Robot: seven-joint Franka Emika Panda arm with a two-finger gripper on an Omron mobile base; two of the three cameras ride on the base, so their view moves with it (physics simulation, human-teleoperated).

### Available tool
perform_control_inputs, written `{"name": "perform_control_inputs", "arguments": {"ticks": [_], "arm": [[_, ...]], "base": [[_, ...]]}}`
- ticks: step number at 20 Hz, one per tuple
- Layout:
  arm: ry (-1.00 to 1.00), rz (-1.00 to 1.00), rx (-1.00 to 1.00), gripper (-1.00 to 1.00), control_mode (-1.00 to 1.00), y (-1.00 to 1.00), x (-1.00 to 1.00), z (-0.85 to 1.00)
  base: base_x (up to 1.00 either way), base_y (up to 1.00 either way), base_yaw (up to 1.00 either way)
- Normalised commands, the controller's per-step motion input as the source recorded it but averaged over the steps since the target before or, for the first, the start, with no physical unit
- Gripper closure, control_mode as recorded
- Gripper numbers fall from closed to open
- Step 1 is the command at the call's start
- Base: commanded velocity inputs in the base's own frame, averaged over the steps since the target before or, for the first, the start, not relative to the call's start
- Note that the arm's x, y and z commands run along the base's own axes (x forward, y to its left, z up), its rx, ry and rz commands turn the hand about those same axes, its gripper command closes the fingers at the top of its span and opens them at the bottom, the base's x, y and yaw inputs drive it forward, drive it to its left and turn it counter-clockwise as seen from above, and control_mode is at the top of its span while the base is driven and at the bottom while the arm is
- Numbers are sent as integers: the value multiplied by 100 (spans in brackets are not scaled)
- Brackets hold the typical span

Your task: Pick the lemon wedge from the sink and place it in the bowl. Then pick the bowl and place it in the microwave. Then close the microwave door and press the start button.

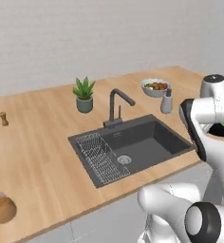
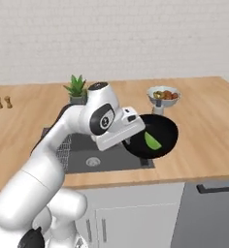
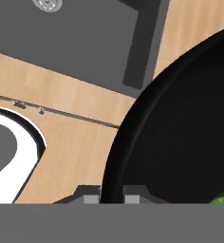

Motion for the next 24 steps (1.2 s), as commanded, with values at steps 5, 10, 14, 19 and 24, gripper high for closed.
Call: {"name": "perform_control_inputs", "arguments": {"ticks": [5,10,14,19,24], "arm": [[0,0,0,100,100,0,0,0],[0,0,0,100,100,0,0,0],[0,0,0,100,100,0,0,0],[0,0,0,100,100,0,0,0],[0,0,0,100,100,0,0,0]], "base": [[0,1,-91],[0,0,-91],[5,-7,-87],[16,-27,-80],[60,-5,-69]]}}
